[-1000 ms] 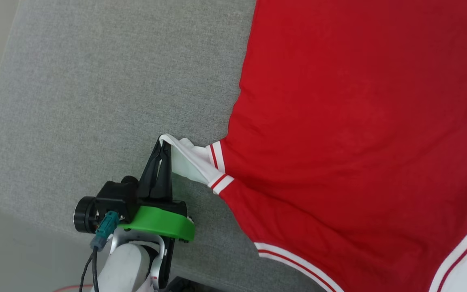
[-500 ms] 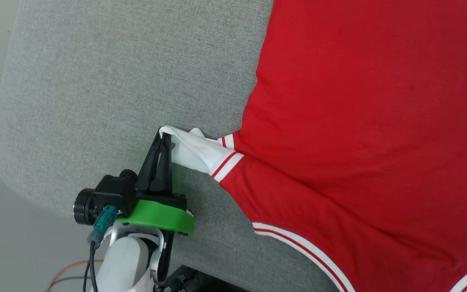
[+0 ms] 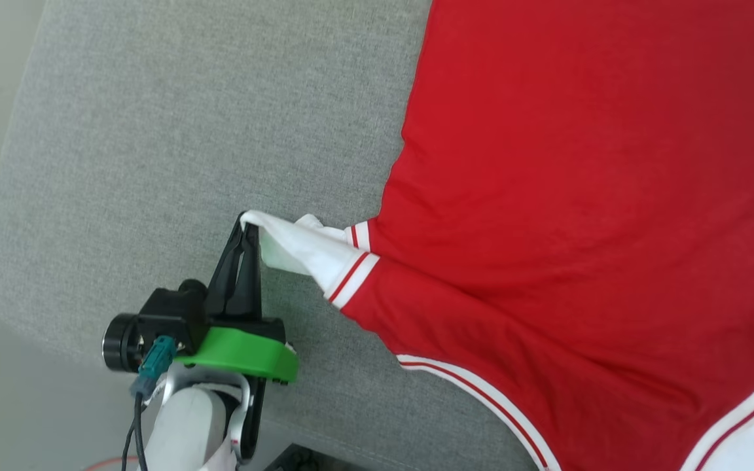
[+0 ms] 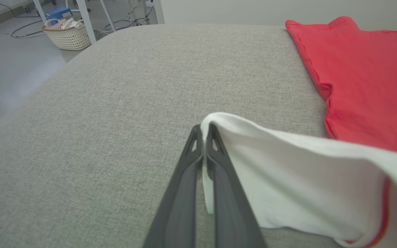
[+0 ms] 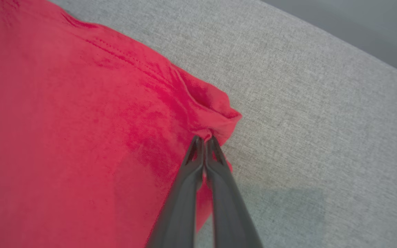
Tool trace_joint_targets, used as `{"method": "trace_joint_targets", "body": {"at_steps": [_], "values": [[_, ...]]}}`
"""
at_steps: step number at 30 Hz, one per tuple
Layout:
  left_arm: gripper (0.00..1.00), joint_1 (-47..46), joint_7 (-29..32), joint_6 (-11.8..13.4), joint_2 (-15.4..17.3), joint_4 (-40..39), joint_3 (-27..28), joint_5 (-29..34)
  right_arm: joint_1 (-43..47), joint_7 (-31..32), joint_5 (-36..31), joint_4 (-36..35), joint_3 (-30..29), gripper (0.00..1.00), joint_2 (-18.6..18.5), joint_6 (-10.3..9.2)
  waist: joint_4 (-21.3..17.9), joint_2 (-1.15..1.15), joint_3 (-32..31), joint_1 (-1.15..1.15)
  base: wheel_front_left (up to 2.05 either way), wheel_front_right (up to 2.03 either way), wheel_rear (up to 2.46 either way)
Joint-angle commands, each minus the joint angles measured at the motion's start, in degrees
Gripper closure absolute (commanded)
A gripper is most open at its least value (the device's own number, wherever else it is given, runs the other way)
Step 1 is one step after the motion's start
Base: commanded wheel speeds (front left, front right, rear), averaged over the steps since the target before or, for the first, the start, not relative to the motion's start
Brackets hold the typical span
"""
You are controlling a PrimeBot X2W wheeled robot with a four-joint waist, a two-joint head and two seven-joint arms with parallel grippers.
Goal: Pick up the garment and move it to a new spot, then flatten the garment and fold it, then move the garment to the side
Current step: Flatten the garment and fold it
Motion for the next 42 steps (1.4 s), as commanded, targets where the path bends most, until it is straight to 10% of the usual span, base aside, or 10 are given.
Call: {"method": "trace_joint_targets", "body": {"at_steps": [1, 22, 42], "values": [[1.0, 1.0, -0.3, -0.3, -0.3, 0.1, 0.7, 0.0, 1.2, -1.2, 1.0, -0.1, 0.4, 1.0, 0.0, -0.04, -1.9, 0.0, -3.7, 0.0, 0.0, 0.0, 0.0], [1.0, 12.5, -0.3, -1.3, 1.3, 3.2, 7.3, 2.0, 39.3, -17.5, 15.2, -15.5, -2.8, 1.0, -10.9, -0.04, -10.7, 0.0, -21.4, 0.0, 0.0, 0.0, 0.0], [1.0, 14.6, -0.3, -1.7, 1.3, 3.5, 8.3, 2.6, 76.4, -18.0, 12.7, -19.7, -13.1, 1.0, -1.0, -0.04, -13.2, 0.0, -24.0, 0.0, 0.0, 0.0, 0.0]]}}
